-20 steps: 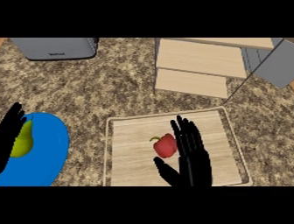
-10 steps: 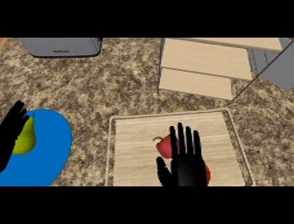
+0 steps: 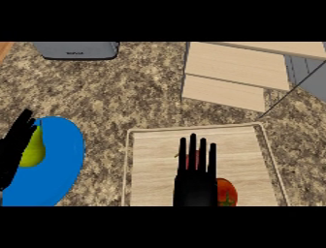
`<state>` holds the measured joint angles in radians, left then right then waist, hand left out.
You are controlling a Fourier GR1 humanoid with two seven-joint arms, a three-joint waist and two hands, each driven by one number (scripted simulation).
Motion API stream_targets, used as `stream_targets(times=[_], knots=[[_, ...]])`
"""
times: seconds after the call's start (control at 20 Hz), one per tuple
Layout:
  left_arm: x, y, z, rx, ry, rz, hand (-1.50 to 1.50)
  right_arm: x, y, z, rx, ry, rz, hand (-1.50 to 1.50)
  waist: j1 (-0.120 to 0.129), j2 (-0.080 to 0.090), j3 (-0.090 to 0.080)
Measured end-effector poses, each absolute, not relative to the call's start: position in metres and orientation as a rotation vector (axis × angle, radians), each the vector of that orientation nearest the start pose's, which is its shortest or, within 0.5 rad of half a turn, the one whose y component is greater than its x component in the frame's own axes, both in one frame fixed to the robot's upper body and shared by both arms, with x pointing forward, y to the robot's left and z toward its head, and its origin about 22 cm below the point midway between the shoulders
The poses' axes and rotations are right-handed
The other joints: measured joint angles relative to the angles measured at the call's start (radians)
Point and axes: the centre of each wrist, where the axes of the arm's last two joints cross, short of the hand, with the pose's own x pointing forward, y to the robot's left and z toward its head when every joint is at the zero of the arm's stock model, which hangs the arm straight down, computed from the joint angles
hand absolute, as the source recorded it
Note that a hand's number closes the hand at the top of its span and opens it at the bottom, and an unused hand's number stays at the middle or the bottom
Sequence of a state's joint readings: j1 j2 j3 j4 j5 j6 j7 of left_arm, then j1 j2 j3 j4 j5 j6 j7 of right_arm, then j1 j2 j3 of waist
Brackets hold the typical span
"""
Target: Pick the bell pepper from the tray and place it in the tiered shelf
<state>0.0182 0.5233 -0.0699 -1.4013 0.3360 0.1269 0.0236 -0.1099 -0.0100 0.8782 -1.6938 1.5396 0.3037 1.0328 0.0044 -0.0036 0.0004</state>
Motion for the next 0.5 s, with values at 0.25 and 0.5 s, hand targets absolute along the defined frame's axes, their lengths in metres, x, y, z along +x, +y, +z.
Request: stream_targets(times=[0.25,0.5], knots=[[0.236,0.350,0.004,0.258,-1.353,-0.052,0.00,0.183,-0.036,0.050,-1.341,-1.019,1.255,-1.50,0.002,0.002,0.001],[0.231,0.355,0.005,0.263,-1.354,-0.053,0.00,0.201,-0.038,0.046,-1.366,-0.976,1.268,-1.50,0.003,0.002,0.002]])
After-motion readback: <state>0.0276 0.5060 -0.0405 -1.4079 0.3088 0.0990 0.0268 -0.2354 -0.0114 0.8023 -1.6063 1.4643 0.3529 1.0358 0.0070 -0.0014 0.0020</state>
